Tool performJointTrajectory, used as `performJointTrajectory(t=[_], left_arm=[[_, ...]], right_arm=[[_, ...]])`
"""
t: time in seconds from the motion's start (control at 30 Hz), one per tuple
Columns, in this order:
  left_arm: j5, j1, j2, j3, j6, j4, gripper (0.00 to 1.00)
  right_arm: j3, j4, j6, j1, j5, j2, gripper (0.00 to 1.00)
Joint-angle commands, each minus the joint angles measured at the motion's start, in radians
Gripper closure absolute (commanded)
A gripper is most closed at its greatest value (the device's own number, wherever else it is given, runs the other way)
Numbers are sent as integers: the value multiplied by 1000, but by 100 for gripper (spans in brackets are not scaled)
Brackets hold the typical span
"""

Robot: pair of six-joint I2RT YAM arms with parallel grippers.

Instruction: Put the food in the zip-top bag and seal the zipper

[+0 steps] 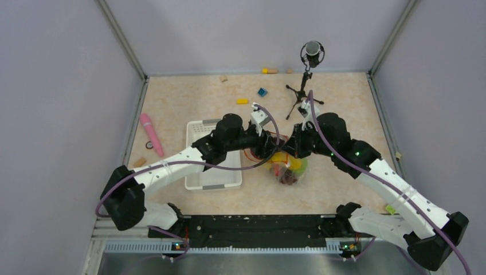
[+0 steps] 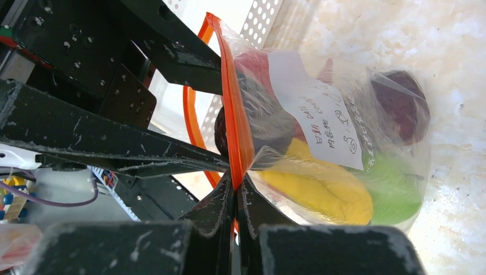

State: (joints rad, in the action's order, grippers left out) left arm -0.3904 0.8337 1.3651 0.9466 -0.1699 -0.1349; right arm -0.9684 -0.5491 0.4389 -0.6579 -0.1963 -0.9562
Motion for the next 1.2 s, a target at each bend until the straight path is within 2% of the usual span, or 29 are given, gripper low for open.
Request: performJointTrajectory(t=[0.0,0.17,0.37,0.43,0.57,0.63,0.7,0.77,0.83,0.93,1.0,1.17], left_arm=[[-7,12,8,50,-2,-40,43],[-15,20,-31,30,-9,-21,22],[62,35,-204,-41,-62,23,18],[111,40,-294,-90,-84,26,14],[349,42,-455,-186,-203,90,6],[591,42,-498,-196,-329,202,5],[761,42,-510,-186,-441,346,5],[807,42,-500,-185,-491,425,5],[781,42,-482,-202,-531,430,5],[683,41,-440,-246,-549,326,8],[663,41,-389,-240,-565,298,15],[637,41,-278,-189,-569,258,46]], right_arm=[[-9,53,15,12,-20,34,100],[-9,53,15,12,-16,38,100],[-7,53,12,13,-1,42,100],[-4,54,12,12,1,43,100],[-1,54,11,13,10,43,100],[2,59,13,14,15,45,100],[8,67,13,14,14,45,100],[16,77,13,13,15,44,100],[23,84,14,13,18,40,100],[29,92,17,14,15,28,100],[34,96,19,13,10,22,100],[44,95,19,14,7,32,100]])
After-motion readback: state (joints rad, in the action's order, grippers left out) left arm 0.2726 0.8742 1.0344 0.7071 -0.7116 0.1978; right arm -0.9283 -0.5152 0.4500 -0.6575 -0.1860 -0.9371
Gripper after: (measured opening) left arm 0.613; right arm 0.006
